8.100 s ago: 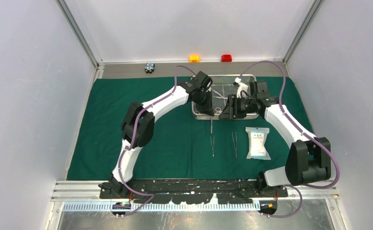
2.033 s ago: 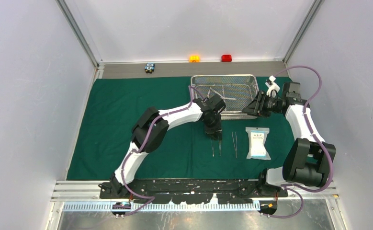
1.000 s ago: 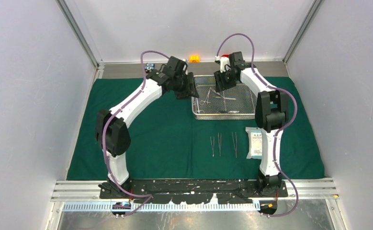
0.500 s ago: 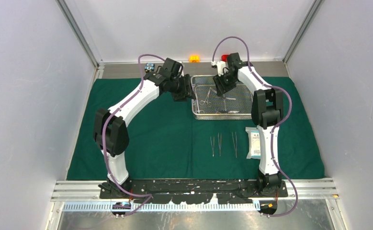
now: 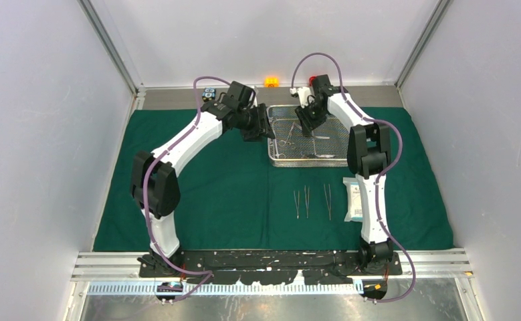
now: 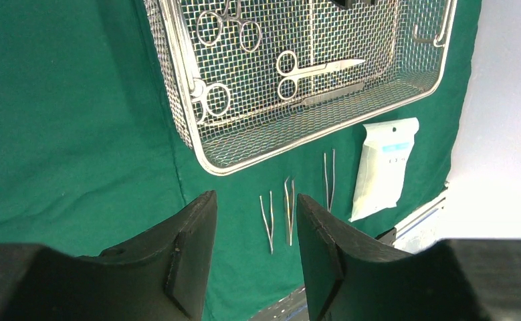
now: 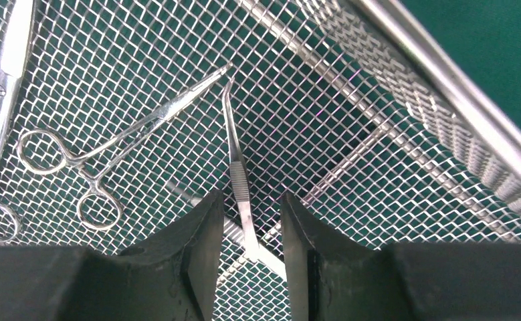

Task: Open and lay out the surgical kit
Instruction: Pick up the medical item from the container.

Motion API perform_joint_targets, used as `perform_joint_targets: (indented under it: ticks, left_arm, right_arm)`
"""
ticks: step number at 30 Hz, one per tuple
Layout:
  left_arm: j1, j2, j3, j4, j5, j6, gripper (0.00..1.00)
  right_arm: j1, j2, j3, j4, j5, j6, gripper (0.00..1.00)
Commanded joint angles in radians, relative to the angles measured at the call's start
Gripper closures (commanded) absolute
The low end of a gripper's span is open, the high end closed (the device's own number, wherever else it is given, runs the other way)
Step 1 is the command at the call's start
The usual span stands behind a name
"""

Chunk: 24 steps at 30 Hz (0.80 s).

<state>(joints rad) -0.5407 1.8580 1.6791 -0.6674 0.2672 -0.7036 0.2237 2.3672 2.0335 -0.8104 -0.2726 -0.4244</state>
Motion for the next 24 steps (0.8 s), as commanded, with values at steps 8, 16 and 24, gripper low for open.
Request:
perform_joint_targets:
  ticks: [8,16,24]
  left_arm:
    - [0.023,-0.031,-0.008,0.044,0.024,-0.008,0.51]
    - [0.034,-0.016,-0.008,0.051,0.027,-0.011,0.51]
    - [0.047,0.009,0.012,0.042,0.023,0.005,0.49]
  right_arm:
    - [0.02,0.017,0.056,-0.003,0.033,-0.033,0.75]
    - [0.02,-0.03,0.064,-0.011,0.013,-0.007,0.94]
    - [0.019,-0.122,0.068,-0.001,-0.01,0.054,0.99]
